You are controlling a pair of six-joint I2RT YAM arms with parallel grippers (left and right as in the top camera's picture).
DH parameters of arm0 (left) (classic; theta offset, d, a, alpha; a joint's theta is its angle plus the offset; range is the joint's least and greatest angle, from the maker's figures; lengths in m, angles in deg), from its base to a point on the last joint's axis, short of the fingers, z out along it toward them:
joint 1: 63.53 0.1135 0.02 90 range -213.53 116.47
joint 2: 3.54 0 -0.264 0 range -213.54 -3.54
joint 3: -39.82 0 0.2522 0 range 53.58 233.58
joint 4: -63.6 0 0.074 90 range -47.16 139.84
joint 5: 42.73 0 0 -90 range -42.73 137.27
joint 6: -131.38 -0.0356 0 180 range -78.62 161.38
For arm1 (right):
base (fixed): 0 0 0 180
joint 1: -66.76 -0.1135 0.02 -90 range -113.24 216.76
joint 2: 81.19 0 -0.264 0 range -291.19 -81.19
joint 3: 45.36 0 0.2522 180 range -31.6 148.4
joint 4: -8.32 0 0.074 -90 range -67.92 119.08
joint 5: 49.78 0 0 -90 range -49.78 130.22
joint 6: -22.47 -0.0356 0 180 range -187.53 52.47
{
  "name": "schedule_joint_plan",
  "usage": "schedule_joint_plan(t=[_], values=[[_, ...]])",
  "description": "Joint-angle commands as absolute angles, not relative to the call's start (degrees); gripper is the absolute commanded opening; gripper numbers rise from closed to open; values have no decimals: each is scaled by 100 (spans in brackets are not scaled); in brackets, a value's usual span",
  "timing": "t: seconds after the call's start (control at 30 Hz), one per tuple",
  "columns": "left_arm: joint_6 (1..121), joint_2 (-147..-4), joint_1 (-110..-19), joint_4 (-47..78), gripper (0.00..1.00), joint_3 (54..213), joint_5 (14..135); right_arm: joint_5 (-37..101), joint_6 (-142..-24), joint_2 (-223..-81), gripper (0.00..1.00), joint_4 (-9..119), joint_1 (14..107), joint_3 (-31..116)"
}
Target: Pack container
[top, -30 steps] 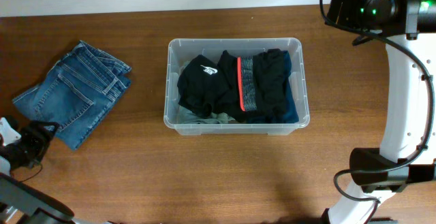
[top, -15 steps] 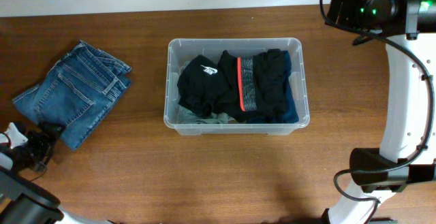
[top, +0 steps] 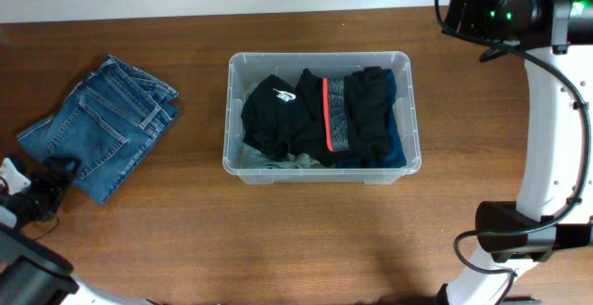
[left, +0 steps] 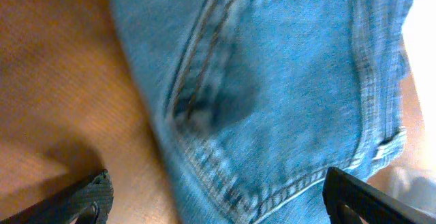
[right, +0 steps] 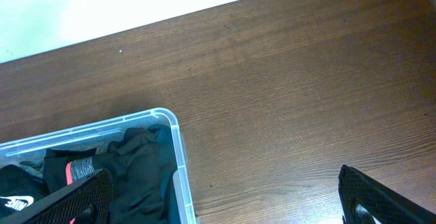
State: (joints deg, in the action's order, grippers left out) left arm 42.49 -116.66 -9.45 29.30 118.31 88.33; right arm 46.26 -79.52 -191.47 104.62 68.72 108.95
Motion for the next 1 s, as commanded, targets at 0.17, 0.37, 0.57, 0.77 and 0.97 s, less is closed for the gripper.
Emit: schedule_joint_plan(t=[0.17,0.37,0.57,0.77,0.97], values=[[4911,-12468,-1266,3271,99,11639,9292,4694,-7978,-19132,98,10464,6905,10908],[5173,-12468,-1830,3221,99,11639,9066,4694,-7978,-19132,98,10462,6905,10908],[5724,-12470,-2024,2830,99,11637,8411,4694,-7978,-19132,98,10462,6905,10908],[5855,-12472,-2024,2670,99,11610,8310,4694,-7978,-19132,98,10462,6905,10908],[6376,-12472,-2024,2672,99,11446,7925,4694,-7978,-19132,98,10462,6905,10908]])
